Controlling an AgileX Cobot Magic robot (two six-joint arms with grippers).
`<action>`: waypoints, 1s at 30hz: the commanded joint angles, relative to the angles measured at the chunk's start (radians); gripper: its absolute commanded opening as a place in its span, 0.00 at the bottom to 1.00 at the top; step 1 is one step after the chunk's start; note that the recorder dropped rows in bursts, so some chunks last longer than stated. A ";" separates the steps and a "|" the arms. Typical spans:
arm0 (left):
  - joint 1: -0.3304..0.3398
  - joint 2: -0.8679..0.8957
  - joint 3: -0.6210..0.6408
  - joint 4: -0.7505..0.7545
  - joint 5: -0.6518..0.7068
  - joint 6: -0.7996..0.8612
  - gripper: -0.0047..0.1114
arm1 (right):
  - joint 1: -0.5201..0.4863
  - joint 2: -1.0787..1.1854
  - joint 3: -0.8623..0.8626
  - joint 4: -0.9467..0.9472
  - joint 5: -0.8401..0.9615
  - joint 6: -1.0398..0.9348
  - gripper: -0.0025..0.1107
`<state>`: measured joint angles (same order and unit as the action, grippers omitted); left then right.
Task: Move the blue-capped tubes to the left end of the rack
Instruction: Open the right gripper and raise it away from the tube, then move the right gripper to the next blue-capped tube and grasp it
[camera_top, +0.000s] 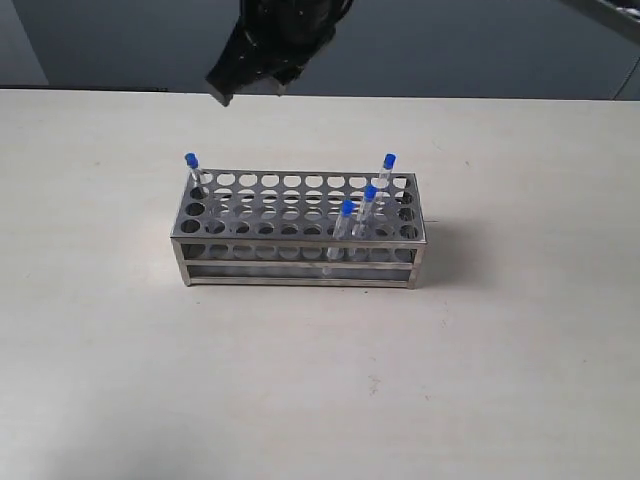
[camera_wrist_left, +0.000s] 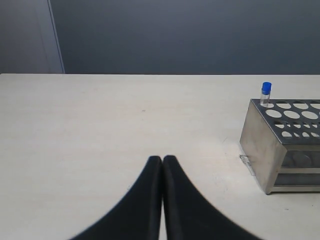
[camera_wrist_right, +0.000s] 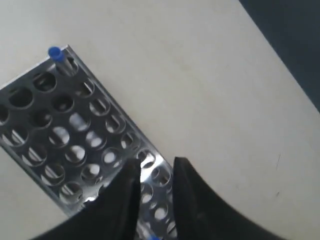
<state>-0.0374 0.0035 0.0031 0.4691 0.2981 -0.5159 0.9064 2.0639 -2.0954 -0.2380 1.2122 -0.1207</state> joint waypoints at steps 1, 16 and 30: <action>-0.006 -0.004 -0.003 -0.001 -0.007 -0.001 0.05 | -0.024 -0.070 0.168 -0.004 0.009 0.051 0.23; -0.006 -0.004 -0.003 -0.001 -0.007 -0.001 0.05 | -0.039 -0.112 0.433 0.071 0.009 0.072 0.23; -0.006 -0.004 -0.003 -0.001 -0.009 -0.001 0.05 | -0.039 -0.112 0.437 0.074 -0.015 0.069 0.27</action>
<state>-0.0374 0.0035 0.0031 0.4691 0.2981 -0.5159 0.8726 1.9631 -1.6639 -0.1585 1.2002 -0.0500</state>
